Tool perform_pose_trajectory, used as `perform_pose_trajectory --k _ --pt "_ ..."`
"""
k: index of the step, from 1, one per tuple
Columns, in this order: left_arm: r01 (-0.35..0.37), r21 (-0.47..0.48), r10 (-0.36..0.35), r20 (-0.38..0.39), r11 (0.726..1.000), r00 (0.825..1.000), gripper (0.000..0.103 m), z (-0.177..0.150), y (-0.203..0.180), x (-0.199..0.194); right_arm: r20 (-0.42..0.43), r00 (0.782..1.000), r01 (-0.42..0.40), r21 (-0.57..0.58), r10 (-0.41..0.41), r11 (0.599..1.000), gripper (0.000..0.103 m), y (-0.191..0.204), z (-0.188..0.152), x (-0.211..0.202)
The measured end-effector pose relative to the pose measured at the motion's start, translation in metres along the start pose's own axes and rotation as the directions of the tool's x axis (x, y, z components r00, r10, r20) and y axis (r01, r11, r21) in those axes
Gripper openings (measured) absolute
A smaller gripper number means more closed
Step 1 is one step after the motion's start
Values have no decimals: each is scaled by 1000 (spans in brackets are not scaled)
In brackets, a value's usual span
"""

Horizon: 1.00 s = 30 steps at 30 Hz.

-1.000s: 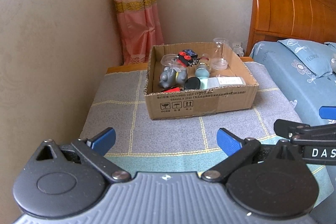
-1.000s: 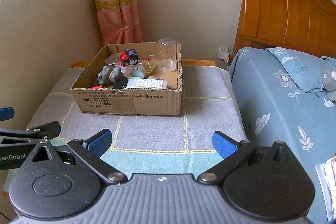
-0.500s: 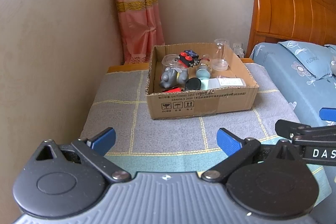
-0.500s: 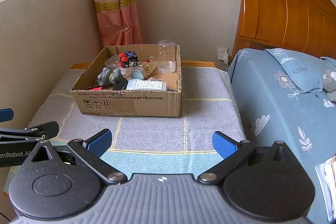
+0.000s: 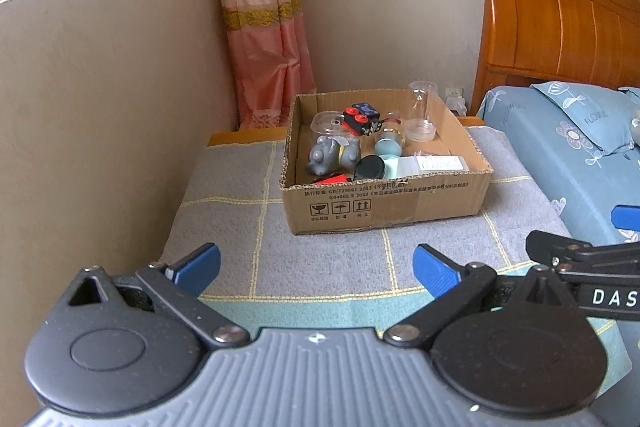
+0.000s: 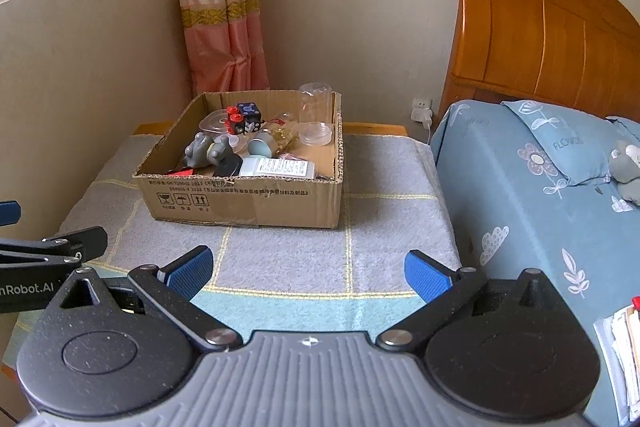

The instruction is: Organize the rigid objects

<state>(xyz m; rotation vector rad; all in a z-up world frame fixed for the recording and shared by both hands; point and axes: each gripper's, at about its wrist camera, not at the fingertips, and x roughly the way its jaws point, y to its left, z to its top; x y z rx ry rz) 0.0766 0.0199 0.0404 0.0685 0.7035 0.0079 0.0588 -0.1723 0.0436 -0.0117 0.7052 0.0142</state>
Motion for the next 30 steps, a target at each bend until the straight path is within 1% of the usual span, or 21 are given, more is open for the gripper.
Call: perform_pose_trajectory --k 30 --pt "2 7 -2 -2 1000 1000 102 -3 -1 -1 7 1000 5 -8 -5 1000 103 1 0 -1"
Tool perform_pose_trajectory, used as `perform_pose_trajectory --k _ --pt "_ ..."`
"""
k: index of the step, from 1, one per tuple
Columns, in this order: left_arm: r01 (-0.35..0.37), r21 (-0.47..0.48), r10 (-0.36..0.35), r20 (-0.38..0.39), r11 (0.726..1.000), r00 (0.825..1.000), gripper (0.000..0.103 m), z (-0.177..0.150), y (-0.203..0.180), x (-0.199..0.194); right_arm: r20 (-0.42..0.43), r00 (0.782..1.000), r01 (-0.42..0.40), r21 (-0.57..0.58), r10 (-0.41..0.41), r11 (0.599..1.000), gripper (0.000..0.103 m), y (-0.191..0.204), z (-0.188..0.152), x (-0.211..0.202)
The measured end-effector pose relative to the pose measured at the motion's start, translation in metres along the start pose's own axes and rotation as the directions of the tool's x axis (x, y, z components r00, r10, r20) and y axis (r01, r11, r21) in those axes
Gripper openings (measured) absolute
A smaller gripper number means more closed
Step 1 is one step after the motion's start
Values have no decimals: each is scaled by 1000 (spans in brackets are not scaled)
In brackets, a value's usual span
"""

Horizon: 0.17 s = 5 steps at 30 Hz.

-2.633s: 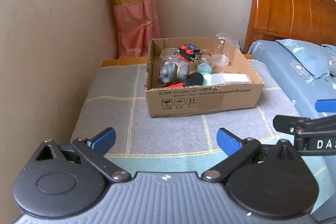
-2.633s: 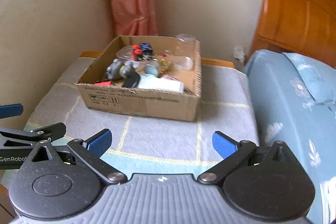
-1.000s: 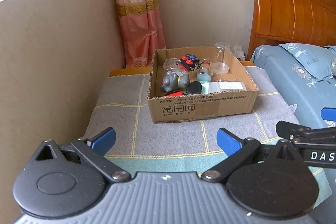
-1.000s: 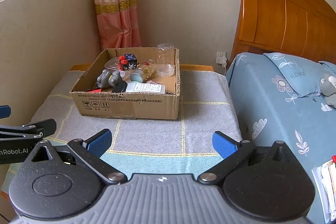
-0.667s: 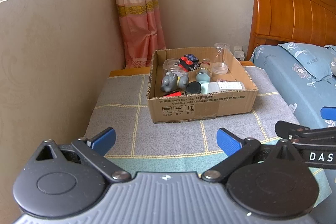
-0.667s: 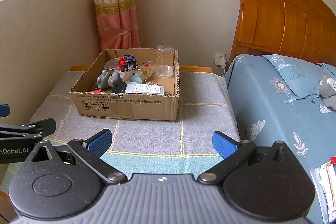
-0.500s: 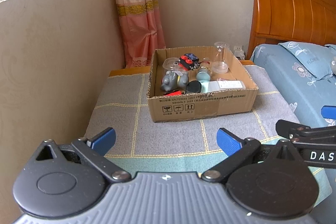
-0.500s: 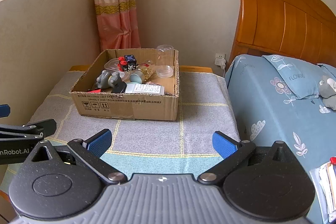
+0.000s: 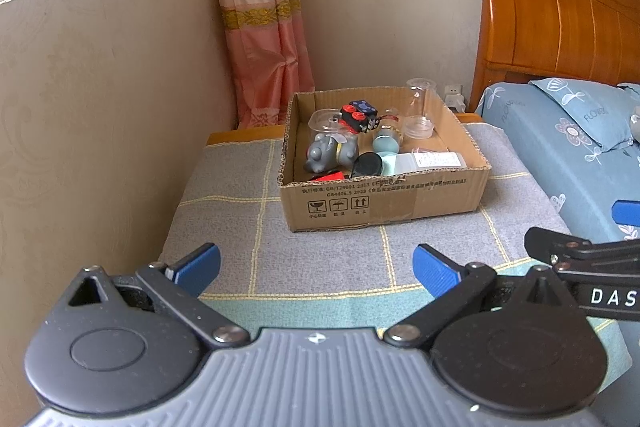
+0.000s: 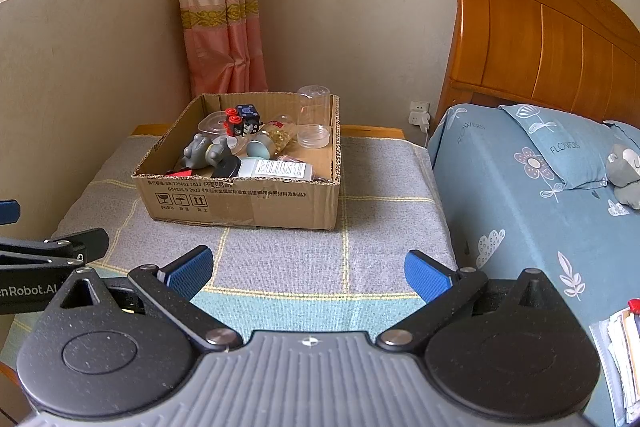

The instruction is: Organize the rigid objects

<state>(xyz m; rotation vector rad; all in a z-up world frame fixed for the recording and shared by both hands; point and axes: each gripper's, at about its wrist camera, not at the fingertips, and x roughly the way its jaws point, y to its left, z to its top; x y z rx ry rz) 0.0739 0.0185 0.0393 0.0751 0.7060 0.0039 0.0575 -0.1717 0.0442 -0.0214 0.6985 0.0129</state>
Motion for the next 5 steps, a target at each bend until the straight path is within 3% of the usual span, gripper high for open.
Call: perform_pose_trajectory --k 5 --pt "0 -1 0 0 1000 1000 102 0 0 0 1 1000 0 0 0 1000 103 0 0 0"
